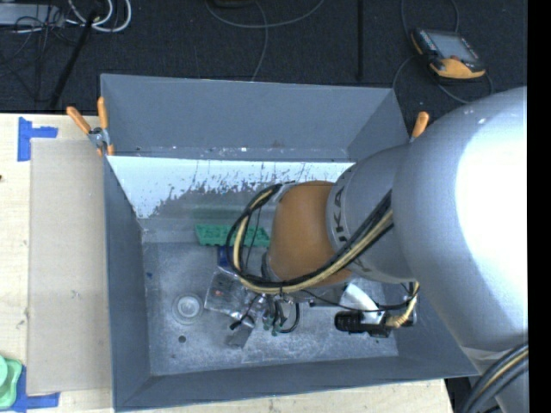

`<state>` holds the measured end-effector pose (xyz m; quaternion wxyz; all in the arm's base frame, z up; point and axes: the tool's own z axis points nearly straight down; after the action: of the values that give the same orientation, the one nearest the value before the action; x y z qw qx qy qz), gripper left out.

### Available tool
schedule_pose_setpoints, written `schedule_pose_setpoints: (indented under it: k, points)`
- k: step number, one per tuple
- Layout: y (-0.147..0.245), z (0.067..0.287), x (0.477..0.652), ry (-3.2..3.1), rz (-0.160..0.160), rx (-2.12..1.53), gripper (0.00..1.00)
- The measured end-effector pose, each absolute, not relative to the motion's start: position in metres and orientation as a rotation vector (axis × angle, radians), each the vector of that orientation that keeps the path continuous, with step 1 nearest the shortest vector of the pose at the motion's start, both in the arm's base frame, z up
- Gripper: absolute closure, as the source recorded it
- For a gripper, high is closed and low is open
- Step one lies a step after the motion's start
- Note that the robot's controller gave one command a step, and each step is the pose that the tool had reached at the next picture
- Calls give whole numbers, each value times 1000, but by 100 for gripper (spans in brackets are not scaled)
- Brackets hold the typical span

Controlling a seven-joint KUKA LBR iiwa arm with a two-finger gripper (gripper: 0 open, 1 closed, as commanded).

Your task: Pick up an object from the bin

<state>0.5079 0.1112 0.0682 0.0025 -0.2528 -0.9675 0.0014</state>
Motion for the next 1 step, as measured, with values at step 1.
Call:
schedule_pose_setpoints:
  k: [1]
  points:
    - [111, 69, 508, -3035, 4, -796, 100]
